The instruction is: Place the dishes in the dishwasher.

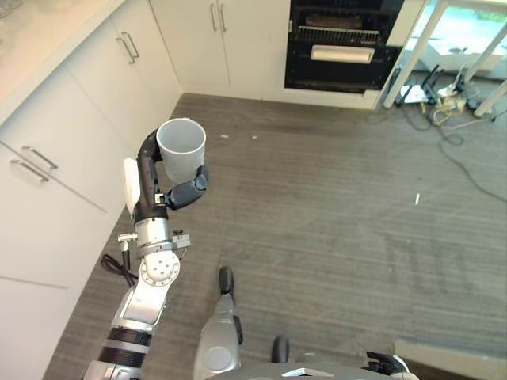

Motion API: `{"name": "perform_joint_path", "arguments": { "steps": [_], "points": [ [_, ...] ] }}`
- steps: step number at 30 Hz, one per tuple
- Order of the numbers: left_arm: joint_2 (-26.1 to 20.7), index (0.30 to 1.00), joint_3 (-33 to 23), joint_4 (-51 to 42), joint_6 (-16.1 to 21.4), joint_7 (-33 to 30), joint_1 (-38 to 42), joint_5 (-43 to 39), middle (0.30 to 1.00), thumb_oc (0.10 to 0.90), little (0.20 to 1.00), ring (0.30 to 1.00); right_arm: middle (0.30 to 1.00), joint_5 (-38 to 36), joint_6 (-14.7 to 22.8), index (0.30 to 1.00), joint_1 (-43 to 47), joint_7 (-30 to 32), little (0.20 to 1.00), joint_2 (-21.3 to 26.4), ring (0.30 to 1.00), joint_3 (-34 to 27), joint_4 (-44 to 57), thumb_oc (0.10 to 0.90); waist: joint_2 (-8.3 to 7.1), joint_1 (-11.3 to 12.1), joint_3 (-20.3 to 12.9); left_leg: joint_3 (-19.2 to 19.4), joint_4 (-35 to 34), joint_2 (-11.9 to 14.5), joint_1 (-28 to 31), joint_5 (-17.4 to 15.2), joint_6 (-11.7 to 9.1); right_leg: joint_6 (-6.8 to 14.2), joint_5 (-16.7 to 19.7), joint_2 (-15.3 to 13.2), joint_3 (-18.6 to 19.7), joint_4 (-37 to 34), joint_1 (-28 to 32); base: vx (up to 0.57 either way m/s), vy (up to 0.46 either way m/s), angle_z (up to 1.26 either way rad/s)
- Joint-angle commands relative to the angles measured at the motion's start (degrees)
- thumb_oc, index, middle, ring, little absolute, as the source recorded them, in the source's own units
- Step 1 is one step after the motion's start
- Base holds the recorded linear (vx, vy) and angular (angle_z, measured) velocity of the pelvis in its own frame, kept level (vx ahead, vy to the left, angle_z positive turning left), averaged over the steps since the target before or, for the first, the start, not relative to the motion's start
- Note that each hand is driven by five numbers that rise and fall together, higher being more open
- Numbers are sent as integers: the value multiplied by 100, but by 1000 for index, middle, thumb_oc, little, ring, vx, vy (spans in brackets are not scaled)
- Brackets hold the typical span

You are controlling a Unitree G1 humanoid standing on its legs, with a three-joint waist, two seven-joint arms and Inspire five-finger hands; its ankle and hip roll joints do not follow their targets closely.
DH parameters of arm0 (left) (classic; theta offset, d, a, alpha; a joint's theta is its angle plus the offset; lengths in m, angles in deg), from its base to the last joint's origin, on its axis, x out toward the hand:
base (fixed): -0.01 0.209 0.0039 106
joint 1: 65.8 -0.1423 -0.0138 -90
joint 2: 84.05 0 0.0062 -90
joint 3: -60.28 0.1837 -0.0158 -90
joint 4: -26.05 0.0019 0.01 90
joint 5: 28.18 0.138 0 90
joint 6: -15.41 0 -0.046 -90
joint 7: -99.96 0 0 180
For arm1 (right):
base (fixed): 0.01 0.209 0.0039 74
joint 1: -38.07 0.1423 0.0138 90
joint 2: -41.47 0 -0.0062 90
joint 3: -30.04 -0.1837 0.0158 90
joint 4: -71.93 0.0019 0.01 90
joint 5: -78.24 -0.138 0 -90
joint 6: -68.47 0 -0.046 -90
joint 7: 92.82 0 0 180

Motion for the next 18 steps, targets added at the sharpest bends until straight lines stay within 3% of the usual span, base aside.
{"name": "perform_joint_path", "arguments": {
  "steps": [1, 2, 3, 5, 6, 7, 8, 9, 11, 12, 13, 14, 15, 17, 18],
  "points": [
    [-661, 300, 12, -1274, 479, -49, 789, 418, 300, 400, 300, 300, 900, -76, 136, 900, -167, 114, 900, 57, 900, 108, 263, 800, -231, -110, -579, 47, 24, -148, -11, 258, -28, 618, 215, -1022, -89, 1209, 512, 286, 212, 11],
    [-706, 300, 125, -1282, 461, -10, 900, 445, 300, 400, 300, 300, 900, -63, 124, 900, -157, 114, 900, 32, 900, 116, 238, 800, -331, -140, -623, 60, 27, -298, 67, 127, 89, 777, 928, -1123, -37, 1796, 322, 426, 319, 9],
    [-780, 300, 212, -1332, 461, 59, 976, 455, 300, 400, 300, 300, 900, -63, 109, 900, -151, 112, 900, 14, 900, 121, 237, 800, -331, -192, -624, 23, 6, -405, 220, -38, 204, 885, 1432, -1155, 39, 2459, 57, 460, 346, 17],
    [-906, 300, 399, -1417, 461, 168, 1101, 461, 300, 400, 300, 300, 900, -71, 102, 900, -152, 73, 900, -63, 900, 191, 340, 800, -198, -381, -477, -191, -72, -419, 651, -275, 361, 938, 2033, -978, 277, 3866, -656, 477, 340, 25],
    [-950, 300, 470, -1401, 435, 247, 1155, 545, 300, 400, 300, 300, 900, -45, 104, 900, -130, 68, 900, -82, 900, 229, 380, 800, -128, -484, -385, -273, -116, -406, 840, -414, 419, 902, 1959, -793, 370, 4191, -956, 525, 322, 65],
    [-981, 300, 603, -1376, 427, 297, 1246, 590, 300, 400, 300, 300, 900, -22, 115, 900, -39, 47, 900, -130, 900, 298, 425, 800, -68, -612, -278, -482, -198, -416, 1051, -512, 438, 883, 1683, -339, 545, 4502, -1378, 518, 270, 89],
    [-970, 300, 689, -1373, 449, 317, 1308, 595, 300, 400, 300, 300, 900, -54, 119, 900, -2, 35, 900, -152, 900, 302, 429, 800, -40, -705, -218, -614, -230, -448, 1225, -624, 455, 874, 1433, -179, 522, 4605, -1744, 661, 259, 106],
    [-921, 300, 790, -1335, 444, 351, 1386, 545, 300, 400, 300, 300, 900, -121, 128, 900, 0, 13, 900, -184, 900, 355, 455, 800, 67, -922, -118, -871, -230, -449, 1465, -746, 427, 674, 1006, 77, 488, 4305, -2514, 461, 162, 91],
    [-920, 300, 789, -1334, 445, 351, 1387, 545, 300, 400, 300, 300, 900, -121, 128, 900, 0, 13, 900, -183, 900, 355, 454, 800, 73, -928, -125, -877, -230, -445, 1456, -744, 426, 673, 1011, 79, 481, 4299, -2519, 478, 33, 67],
    [-844, 300, 909, -1223, 495, 439, 1382, 420, 300, 400, 300, 300, 900, -123, 127, 900, -108, 3, 900, -139, 900, 411, 421, 800, 2, -1188, -100, -1252, -230, -604, 1910, -1019, 326, 472, 673, 235, 580, 2164, -2819, 649, -22, 52],
    [-844, 300, 909, -1223, 495, 439, 1382, 420, 300, 400, 300, 300, 900, -123, 127, 900, -108, 3, 900, -139, 900, 411, 421, 800, 2, -1188, -100, -1252, -230, -604, 1910, -1019, 326, 472, 673, 235, 580, 2164, -2819, 1053, -65, 93],
    [-801, 300, 1011, -1129, 437, 532, 1394, 409, 300, 400, 300, 300, 900, -146, 85, 900, -206, 25, 900, -109, 900, 385, 334, 800, -37, -1312, -126, -1457, -230, -664, 2211, -1349, 273, 533, 805, 208, 638, 1088, -2736, 526, -92, 41],
    [-837, 300, 1091, -1097, 356, 629, 1349, 579, 300, 400, 300, 300, 900, -83, 26, 900, -220, 94, 900, -112, 900, 387, 234, 800, -44, -1307, -127, -1457, -230, -669, 2289, -1383, 262, 511, 942, 42, 425, 1088, -2640, 526, -92, 109],
    [-779, 300, 1045, -1124, 380, 717, 1273, 555, 300, 400, 300, 300, 900, -92, 37, 900, -324, 44, 900, -146, 900, 350, 146, 800, -62, -1269, -219, -1462, -185, -692, 2377, -1450, 305, 417, 863, -13, 385, 1020, -2371, 260, -93, 125],
    [-724, 300, 1049, -1154, 457, 715, 1181, 505, 300, 400, 300, 300, 900, -144, 40, 900, -393, 2, 900, -127, 900, 315, 155, 800, -97, -1328, -284, -1375, 221, -743, 2316, -1507, 243, 360, 898, -19, 572, 899, -2156, 349, -126, 75]
  ]
}}
